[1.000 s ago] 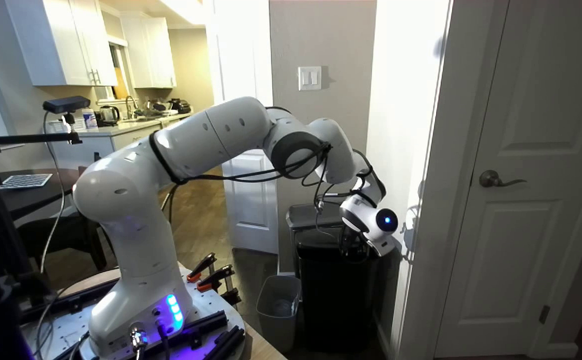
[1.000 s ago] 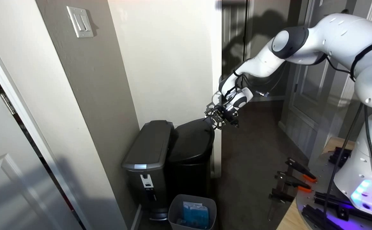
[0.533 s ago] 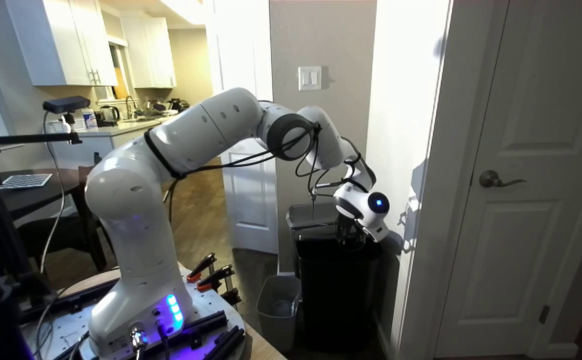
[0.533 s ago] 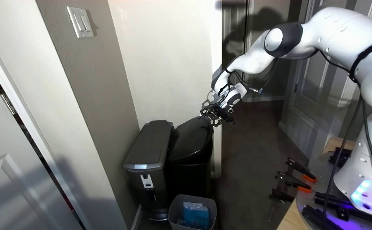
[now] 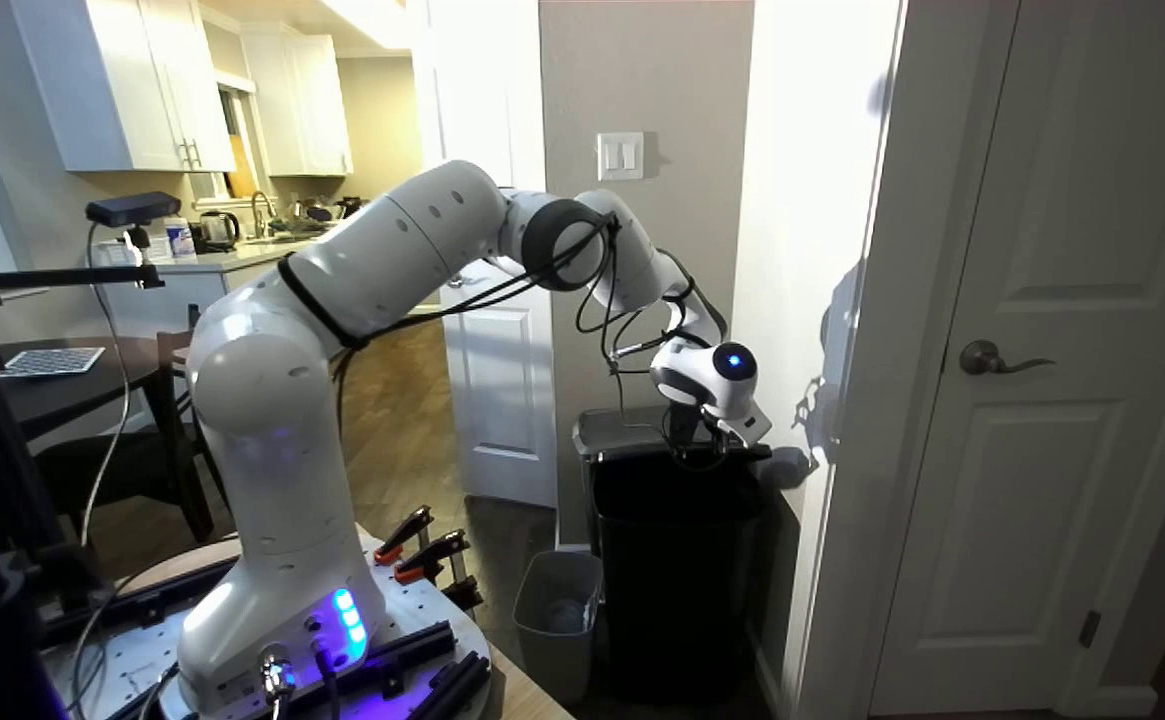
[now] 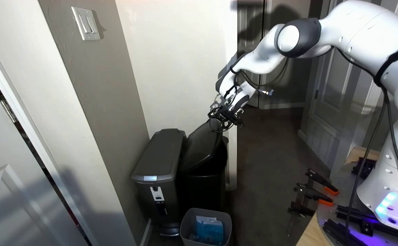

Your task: Open the black bin.

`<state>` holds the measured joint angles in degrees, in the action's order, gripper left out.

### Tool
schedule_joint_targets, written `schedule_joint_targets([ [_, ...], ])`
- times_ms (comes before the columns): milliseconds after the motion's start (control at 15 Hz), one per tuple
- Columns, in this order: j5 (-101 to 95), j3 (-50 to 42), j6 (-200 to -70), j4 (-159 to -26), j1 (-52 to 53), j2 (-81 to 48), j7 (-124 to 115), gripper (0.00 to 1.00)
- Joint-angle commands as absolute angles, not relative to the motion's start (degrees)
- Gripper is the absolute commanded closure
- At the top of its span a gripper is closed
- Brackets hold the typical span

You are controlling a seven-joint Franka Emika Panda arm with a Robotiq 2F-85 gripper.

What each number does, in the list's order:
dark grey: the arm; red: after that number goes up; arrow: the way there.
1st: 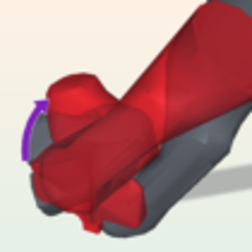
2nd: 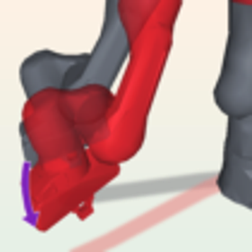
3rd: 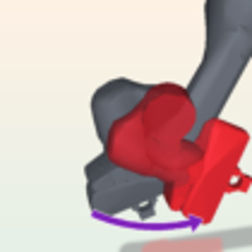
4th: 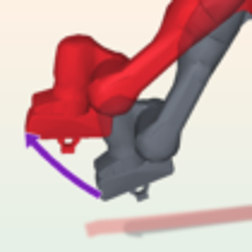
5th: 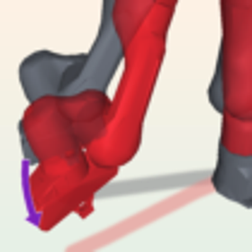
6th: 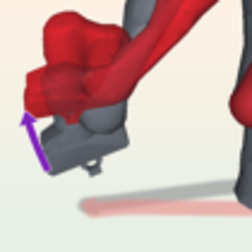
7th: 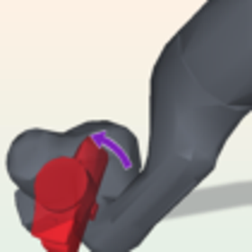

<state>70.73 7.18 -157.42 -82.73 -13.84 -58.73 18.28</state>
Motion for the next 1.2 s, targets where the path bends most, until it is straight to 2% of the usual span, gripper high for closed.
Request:
schedule_joint_targets([
  [0, 70.3, 4.9, -161.1, -86.7, -10.2, -54.7, 13.4, 0.00],
  [533, 66.7, -0.5, -166.9, -88.4, -1.1, -52.0, 5.6, 0.00],
  [1133, 49.5, -2.1, -168.6, -88.8, 4.0, -49.9, -8.9, 0.00],
])
